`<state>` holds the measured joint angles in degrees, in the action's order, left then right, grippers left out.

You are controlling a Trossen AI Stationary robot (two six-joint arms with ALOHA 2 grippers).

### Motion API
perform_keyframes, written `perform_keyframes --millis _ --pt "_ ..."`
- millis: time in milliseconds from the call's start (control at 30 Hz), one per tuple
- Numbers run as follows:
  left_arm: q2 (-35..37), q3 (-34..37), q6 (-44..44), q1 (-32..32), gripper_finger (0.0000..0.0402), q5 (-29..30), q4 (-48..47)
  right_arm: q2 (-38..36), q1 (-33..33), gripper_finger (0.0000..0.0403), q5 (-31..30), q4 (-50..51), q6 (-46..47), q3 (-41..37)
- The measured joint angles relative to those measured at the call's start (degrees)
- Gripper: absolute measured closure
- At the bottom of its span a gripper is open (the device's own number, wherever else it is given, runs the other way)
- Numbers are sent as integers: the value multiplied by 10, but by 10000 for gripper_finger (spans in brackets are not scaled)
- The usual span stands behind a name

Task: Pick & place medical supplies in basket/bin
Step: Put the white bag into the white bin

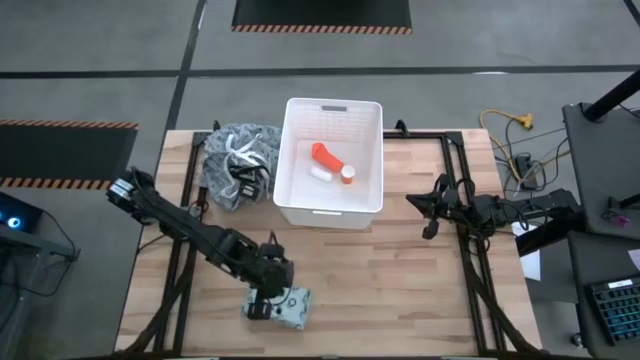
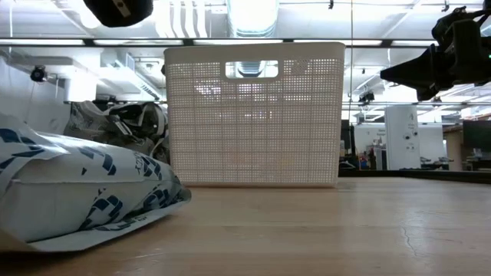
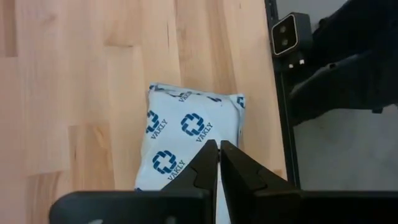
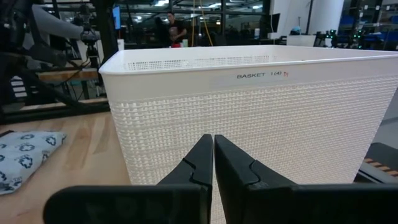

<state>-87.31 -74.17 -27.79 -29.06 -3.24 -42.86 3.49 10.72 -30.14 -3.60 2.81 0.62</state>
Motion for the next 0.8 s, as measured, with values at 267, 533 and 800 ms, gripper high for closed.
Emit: perform_keyframes --millis 267,533,800 --pt "-23 0 0 0 295 -37 20 0 0 394 0 0 0 0" --pt "-80 0 2 -16 171 -49 21 0 0 394 0 0 0 0" --pt "-113 0 9 -52 162 -66 33 1 0 394 0 0 -3 0"
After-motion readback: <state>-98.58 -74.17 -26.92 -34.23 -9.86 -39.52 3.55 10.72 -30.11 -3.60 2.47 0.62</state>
